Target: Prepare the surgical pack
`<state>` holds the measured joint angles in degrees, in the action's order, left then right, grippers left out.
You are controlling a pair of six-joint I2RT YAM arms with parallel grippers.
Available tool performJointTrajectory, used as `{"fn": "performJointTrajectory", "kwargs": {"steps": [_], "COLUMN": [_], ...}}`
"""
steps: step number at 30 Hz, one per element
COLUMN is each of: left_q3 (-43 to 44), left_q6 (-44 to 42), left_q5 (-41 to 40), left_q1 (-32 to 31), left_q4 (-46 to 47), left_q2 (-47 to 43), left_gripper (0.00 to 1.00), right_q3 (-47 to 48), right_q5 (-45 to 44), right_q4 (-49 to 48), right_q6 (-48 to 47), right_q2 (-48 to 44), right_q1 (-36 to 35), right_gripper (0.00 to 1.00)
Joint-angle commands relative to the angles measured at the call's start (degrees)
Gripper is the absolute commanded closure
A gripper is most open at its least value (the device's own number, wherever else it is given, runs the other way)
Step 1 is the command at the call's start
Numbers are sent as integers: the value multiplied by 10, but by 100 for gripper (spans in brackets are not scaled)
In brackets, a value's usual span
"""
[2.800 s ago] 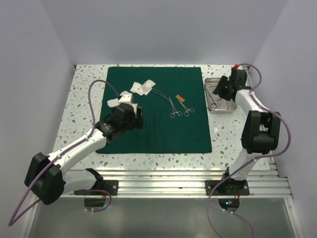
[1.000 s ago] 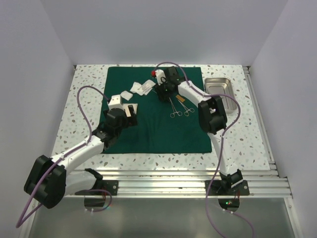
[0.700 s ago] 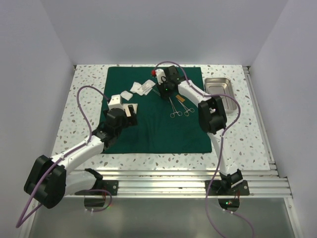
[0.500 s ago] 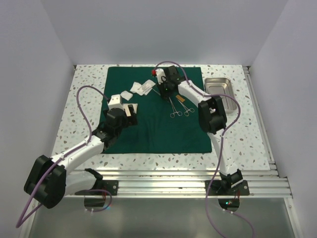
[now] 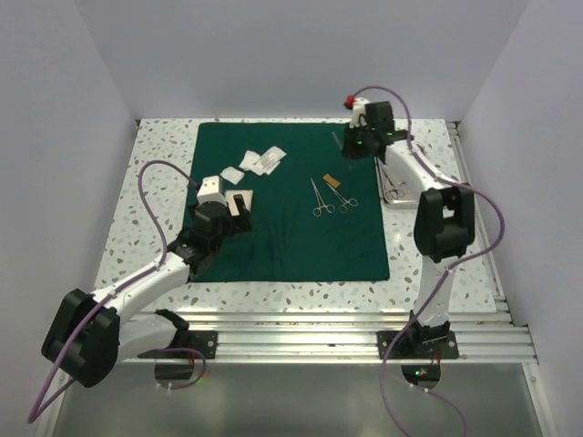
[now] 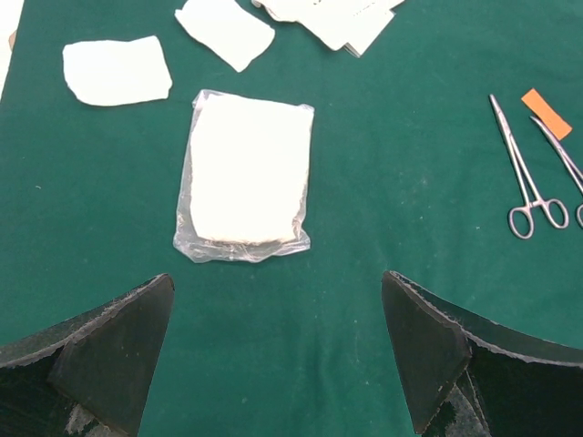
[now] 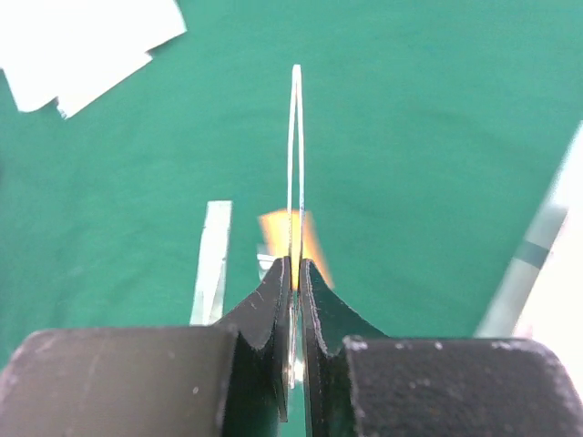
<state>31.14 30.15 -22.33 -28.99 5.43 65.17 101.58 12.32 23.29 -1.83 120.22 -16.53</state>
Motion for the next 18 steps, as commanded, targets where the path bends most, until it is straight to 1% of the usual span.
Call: {"fn": "performJointTrajectory", "kwargs": {"steps": [1, 2, 5, 6, 9, 13, 18], "left_q3": [-5, -5, -7, -8, -9, -11, -13], "left_q6": [-11, -10, -7, -7, -6, -5, -5], "left_q5": [0, 4, 18, 20, 31, 39, 42], "left_q1": [1, 1, 2, 2, 1, 1, 1], "left_q4": [33, 34, 40, 41, 44, 48, 49], "left_q2": [-12, -12, -5, 0, 6, 8, 8], "left_gripper": [0, 0, 0, 0, 0, 0, 0], "right_q3": [-49, -68, -88, -92, -109, -130, -119], "right_q5": [-26, -29, -42, -57, -89, -133, -172], "right_q4": [-32, -31, -16, -12, -5, -3, 25], "right_q6": [43, 44, 55, 60, 67, 64, 67], "right_q2": [-83, -91, -102, -101, -97, -82, -47], "right_q1": [60, 71, 111, 127, 149, 154, 155], "right_gripper": [99, 99, 99, 99, 99, 99, 99]}}
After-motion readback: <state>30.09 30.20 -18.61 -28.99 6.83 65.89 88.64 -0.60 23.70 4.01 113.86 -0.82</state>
